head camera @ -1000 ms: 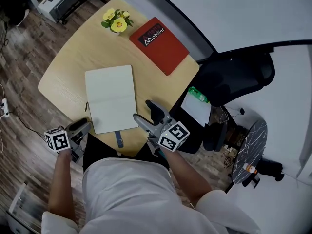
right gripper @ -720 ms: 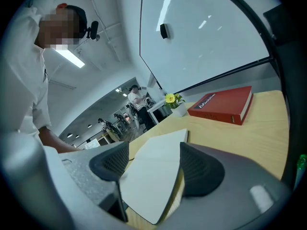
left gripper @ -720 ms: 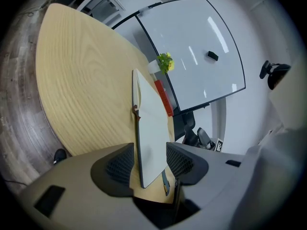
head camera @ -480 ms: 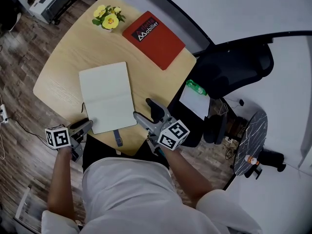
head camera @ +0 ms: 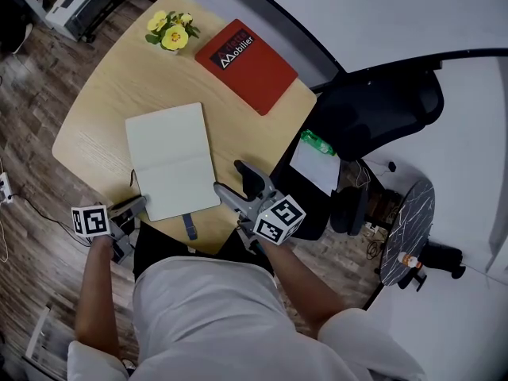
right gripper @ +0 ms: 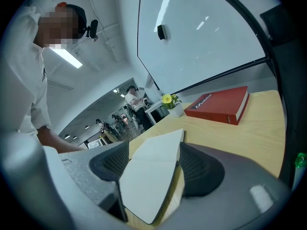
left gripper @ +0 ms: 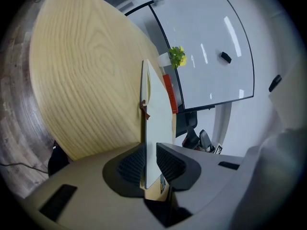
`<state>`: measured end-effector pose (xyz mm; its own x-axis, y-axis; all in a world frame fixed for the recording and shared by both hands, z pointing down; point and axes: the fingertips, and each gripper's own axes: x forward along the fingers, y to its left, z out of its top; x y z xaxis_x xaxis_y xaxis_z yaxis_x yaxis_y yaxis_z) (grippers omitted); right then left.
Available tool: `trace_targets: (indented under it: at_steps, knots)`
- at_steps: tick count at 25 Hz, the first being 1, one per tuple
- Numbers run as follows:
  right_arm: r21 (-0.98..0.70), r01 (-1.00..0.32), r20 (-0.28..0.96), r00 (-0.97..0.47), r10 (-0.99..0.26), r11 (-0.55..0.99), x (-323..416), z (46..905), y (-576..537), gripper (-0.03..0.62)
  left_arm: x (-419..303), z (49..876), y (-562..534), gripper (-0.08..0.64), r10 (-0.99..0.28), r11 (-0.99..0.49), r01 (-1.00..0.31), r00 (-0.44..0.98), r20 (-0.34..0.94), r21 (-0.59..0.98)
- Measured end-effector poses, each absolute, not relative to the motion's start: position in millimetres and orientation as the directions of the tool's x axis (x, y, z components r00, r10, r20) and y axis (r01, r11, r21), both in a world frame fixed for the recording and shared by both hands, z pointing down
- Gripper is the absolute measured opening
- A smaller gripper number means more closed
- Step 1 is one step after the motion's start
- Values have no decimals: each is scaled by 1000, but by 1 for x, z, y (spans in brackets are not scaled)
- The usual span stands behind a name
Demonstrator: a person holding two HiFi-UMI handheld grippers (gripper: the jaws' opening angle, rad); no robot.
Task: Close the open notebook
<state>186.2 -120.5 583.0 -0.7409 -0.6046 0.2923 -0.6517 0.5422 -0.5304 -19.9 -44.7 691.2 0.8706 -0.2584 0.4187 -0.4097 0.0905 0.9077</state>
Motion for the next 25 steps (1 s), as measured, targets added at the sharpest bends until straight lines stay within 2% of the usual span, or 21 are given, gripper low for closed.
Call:
trace_targets:
  at_steps: [5, 8, 11, 13, 16, 19, 22, 25]
  knots:
    - [-528, -651, 287, -742, -606, 545, 191, 581, -124, 334, -22, 690, -45, 44, -286, 115, -386, 869, 403, 915]
    - [-523, -638, 273, -753, -598, 565, 197, 576, -126, 334, -30, 687, -43, 31, -279, 138, -415, 855, 437, 899]
    - [-444, -615, 274, -785, -555, 651, 200, 567, -127, 334, -18, 665, -49, 32, -330, 192, -257, 892, 309, 947]
    - [-330, -580, 306, -812, -496, 745, 197, 560, -122, 334, -16, 660, -52, 32, -341, 195, -209, 901, 266, 958]
    - [-106, -438, 423, -832, -358, 893, 184, 553, -102, 334, -19, 658, -54, 32, -342, 191, -180, 909, 237, 965]
    - [15, -273, 519, -820, -241, 962, 167, 556, -70, 334, -20, 655, -55, 32, -351, 211, -143, 912, 211, 967]
    - [121, -121, 604, -779, -170, 985, 156, 571, -41, 334, -20, 654, -57, 34, -346, 205, -142, 915, 207, 968]
    - [239, 1, 709, -684, -174, 971, 156, 596, -27, 334, -20, 653, -58, 34, -342, 204, -138, 917, 203, 969]
